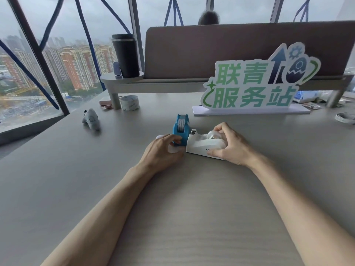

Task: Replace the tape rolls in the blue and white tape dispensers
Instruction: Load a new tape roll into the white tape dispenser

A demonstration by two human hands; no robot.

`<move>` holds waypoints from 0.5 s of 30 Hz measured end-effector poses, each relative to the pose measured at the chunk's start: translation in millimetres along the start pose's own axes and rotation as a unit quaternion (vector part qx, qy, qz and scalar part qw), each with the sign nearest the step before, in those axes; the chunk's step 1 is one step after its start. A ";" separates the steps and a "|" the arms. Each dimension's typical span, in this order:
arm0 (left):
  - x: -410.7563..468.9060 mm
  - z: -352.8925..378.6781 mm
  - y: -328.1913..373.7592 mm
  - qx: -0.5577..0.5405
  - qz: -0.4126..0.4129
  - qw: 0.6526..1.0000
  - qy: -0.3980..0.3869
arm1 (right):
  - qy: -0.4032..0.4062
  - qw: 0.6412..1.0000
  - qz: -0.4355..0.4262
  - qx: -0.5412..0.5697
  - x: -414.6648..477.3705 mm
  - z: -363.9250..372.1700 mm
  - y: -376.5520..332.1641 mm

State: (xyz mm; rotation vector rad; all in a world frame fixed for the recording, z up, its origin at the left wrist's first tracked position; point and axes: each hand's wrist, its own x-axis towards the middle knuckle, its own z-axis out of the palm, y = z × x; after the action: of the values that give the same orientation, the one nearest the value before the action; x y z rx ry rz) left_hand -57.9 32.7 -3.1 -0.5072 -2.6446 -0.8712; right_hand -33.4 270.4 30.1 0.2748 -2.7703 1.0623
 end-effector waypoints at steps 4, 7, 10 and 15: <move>-3.3 0.1 1.4 -0.016 0.009 1.000 -0.021 | 0.010 0.998 0.000 0.062 -1.0 -2.8 -1.4; -4.0 -1.8 6.3 -0.036 0.018 0.999 -0.022 | -0.020 0.999 -0.007 0.050 -1.8 -5.7 -4.4; -5.9 -4.1 11.0 -0.077 0.009 0.996 -0.038 | -0.054 0.997 -0.025 0.053 -3.5 -5.1 -10.2; -3.7 -4.9 8.7 -0.157 0.011 0.984 -0.087 | -0.005 0.996 -0.084 0.041 -4.8 -2.8 -18.3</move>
State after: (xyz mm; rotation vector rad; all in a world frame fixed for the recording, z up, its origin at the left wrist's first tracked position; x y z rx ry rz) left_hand -50.0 35.3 3.5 -0.7177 -2.6592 -1.3031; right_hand -24.3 259.4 43.0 0.5152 -2.6582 1.1361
